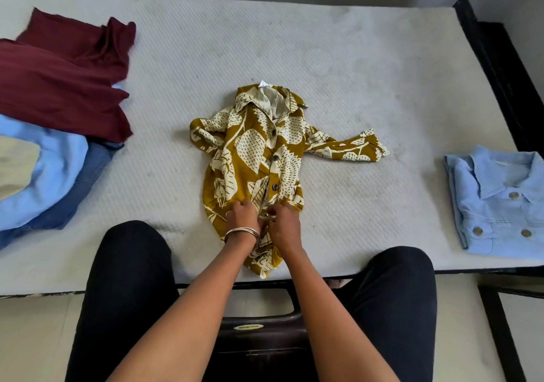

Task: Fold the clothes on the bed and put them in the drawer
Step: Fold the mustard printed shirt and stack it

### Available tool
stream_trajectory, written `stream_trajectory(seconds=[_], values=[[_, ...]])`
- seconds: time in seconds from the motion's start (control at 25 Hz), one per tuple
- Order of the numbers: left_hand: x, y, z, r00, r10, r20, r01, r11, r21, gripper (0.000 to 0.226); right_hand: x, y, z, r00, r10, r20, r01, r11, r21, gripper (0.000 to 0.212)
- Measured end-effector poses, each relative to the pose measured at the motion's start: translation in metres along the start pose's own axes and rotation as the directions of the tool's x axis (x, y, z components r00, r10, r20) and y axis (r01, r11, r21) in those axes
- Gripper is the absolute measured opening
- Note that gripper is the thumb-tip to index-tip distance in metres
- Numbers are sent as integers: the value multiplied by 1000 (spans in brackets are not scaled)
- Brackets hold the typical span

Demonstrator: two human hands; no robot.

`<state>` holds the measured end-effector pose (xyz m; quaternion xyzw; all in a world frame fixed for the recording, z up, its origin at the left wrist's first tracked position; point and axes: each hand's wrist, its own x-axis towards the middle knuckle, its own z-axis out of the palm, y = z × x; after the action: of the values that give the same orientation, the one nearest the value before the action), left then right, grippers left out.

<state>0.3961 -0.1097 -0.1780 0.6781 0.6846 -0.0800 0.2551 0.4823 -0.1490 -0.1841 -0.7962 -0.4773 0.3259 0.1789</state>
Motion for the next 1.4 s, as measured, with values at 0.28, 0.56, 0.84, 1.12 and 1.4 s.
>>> stream_trajectory(seconds=[0.28, 0.56, 0.84, 1.12, 1.4], values=[[6, -9, -3, 1000, -24, -20, 23, 998, -66, 25, 1, 4, 11, 997, 31, -77, -32, 999, -15, 10], [-15, -19, -17, 984, -177, -14, 122, 733, -669, 23, -19, -20, -1, 963, 207, -172, -146, 940, 309, 12], [-29, -13, -33, 994, 10, -110, -74, 799, -597, 24, -24, -29, -27, 964, 245, -99, -178, 879, 443, 10], [-37, -17, -41, 996, 48, -74, -87, 672, -735, 17, -24, -25, -46, 986, 139, 90, -165, 883, 440, 15], [-34, -9, -38, 982, 64, -175, -157, 792, -591, 18, -24, -31, -51, 992, 125, 26, -125, 911, 393, 11]])
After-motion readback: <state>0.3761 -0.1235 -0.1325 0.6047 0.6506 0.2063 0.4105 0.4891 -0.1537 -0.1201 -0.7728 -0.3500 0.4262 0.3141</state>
